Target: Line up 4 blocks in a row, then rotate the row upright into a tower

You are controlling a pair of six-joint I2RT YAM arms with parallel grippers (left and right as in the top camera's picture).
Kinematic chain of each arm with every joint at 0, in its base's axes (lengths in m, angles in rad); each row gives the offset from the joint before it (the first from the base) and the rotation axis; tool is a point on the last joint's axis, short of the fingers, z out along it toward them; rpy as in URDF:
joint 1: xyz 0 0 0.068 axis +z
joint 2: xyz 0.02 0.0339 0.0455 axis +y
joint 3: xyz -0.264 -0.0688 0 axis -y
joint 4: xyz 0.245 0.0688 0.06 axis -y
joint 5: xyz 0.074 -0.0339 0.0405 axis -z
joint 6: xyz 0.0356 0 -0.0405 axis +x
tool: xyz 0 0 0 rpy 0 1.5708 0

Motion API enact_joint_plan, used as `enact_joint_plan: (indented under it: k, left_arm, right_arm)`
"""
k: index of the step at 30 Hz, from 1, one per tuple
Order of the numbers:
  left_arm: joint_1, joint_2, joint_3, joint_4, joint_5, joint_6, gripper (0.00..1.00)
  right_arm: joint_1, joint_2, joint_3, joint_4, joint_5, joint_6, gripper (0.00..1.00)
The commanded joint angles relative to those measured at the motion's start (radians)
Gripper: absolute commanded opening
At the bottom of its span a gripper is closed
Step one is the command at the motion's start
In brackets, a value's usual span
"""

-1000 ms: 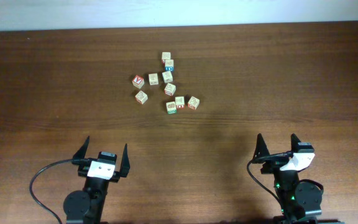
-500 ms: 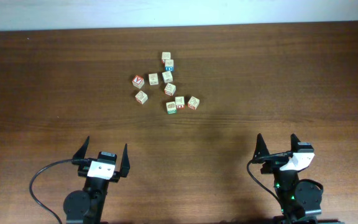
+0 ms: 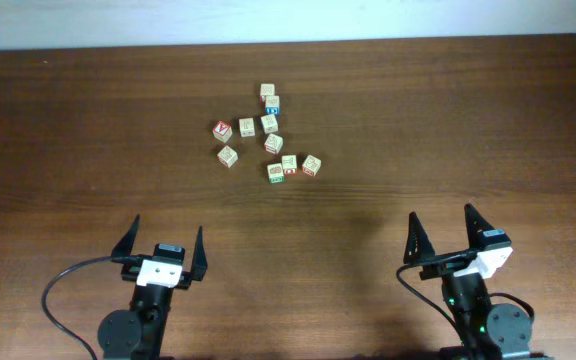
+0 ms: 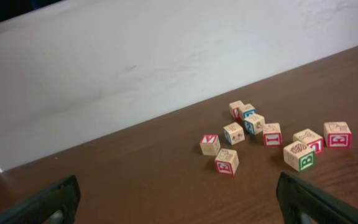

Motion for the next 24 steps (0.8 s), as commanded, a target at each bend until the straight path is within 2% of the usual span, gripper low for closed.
enact_joint_plan:
  k: [1,5,8,11,15,16,18,20,22,24]
  left_arm:
    - [0.007,0.079,0.106,0.005,0.000,0.011,0.99]
    - [0.007,0.247,0.259,0.005,0.007,0.011,0.99]
    - [0.007,0.454,0.431,-0.003,0.011,0.011,0.99]
    - [0.007,0.606,0.541,-0.070,0.085,0.011,0.99]
    - [0.007,0.803,0.714,-0.218,0.185,-0.012,0.99]
    - [0.007,0.875,0.780,-0.272,0.213,-0.016,0.99]
    - [0.007,1.021,0.924,-0.387,0.275,-0.016,0.99]
    - [0.007,1.124,1.035,-0.447,0.297,-0.019,0.99]
    - [0.007,1.147,1.041,-0.448,0.293,-0.019,0.99]
    - [0.007,1.168,1.041,-0.450,0.293,-0.019,0.99]
  right_arm:
    - [-0.006,-0.002,0.067,0.003,-0.027,-0.010,0.99]
    - [-0.006,-0.002,0.109,-0.002,-0.070,-0.011,0.99]
    - [-0.006,0.013,0.163,-0.002,-0.072,-0.011,0.99]
    - [-0.006,0.121,0.264,-0.002,-0.073,-0.011,0.99]
    - [-0.006,0.415,0.448,-0.002,-0.116,-0.011,0.99]
    - [-0.006,0.534,0.523,-0.028,-0.124,-0.015,0.99]
    - [-0.006,0.772,0.717,-0.158,-0.180,-0.068,0.99]
    - [-0.006,1.041,1.006,-0.392,-0.215,-0.068,0.99]
    - [-0.006,1.265,1.249,-0.553,-0.253,-0.072,0.99]
    - [-0.006,1.490,1.501,-0.658,-0.254,-0.232,0.99]
